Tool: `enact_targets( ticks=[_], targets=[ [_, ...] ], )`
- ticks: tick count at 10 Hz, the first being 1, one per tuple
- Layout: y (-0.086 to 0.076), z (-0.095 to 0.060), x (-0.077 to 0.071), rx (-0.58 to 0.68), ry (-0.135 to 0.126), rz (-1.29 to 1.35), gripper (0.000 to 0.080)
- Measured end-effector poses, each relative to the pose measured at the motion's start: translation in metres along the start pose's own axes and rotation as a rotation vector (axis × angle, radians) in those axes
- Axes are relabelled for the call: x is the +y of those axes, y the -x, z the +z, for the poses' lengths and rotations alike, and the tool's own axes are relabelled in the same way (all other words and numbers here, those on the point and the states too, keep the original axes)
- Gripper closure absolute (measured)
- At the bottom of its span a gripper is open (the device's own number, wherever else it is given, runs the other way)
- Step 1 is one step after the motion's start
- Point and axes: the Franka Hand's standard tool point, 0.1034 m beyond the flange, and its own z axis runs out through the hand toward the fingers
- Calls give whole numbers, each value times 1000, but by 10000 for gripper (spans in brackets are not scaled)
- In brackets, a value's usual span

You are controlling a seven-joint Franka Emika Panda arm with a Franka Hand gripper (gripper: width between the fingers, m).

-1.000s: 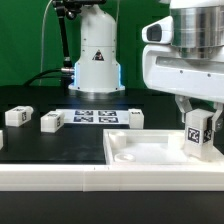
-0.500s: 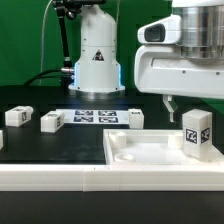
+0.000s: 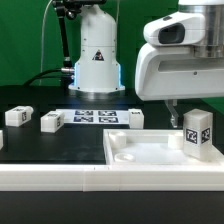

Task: Assemble one leg

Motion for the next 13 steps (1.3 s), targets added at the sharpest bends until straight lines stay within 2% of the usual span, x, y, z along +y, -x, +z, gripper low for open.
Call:
enact_targets(
  ticks=[3, 7, 9, 12, 13],
  targets=[
    [-1, 0, 6, 6, -1, -204, 150],
    [-1, 1, 8, 9, -1, -260, 159],
    [-1, 1, 8, 9, -1, -260, 513],
    [-1, 2, 7, 8, -4, -182, 509],
    [0, 2, 6, 5, -11, -30, 509]
  ],
)
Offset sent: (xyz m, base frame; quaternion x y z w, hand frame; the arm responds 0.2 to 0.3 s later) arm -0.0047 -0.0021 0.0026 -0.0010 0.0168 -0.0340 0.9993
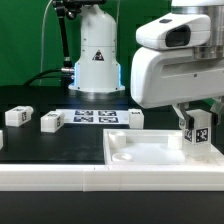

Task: Assemble one leg

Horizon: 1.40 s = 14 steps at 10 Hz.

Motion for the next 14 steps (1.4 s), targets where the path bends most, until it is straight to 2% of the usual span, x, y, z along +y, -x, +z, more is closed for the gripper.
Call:
enact_targets(
  ticks=[8, 12, 14],
  targets=[
    [-2, 1, 4, 84, -18, 799, 508],
    [0, 2, 5, 89, -15, 1167, 508],
    [0, 2, 7, 72, -42, 1269, 508]
  ],
)
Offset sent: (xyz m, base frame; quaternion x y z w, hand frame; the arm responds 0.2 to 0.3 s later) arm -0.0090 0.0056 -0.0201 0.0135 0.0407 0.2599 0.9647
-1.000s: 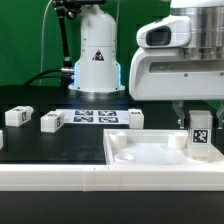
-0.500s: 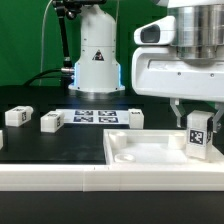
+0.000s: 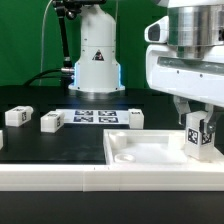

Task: Assemble one leg

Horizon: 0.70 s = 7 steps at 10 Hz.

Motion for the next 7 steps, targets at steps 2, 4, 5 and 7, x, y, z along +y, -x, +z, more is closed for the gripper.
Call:
enact_targets(
  ticks=[2, 4, 5, 7],
  targets=[
    [0, 0, 0, 0, 1, -20, 495],
    [2, -1, -2, -3, 1, -99, 182],
    [3, 0, -1, -4, 3, -174, 182],
    [4, -2, -2, -11, 12, -475, 152]
  ],
)
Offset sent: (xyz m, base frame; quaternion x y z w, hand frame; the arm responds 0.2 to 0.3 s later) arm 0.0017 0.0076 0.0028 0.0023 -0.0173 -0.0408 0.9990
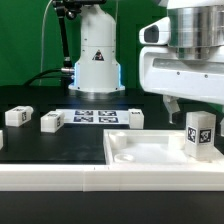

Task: Assemble one leg

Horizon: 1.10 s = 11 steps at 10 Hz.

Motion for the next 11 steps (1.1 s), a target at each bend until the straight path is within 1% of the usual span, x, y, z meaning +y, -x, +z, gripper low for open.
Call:
enact_targets(
  ticks=[2, 3, 4, 5, 7, 9, 11],
  targets=[
    [6, -2, -7, 22, 34, -224, 150],
    [8, -1, -11, 39, 36, -317, 150],
    [8, 1, -9, 40, 37, -378, 150],
    [8, 1, -9, 45, 43, -467, 150],
    [8, 4, -8, 58, 39, -637, 150],
    [7, 4, -8, 55, 43, -756, 150],
    [5, 4, -6, 54, 45, -812, 150]
  ],
)
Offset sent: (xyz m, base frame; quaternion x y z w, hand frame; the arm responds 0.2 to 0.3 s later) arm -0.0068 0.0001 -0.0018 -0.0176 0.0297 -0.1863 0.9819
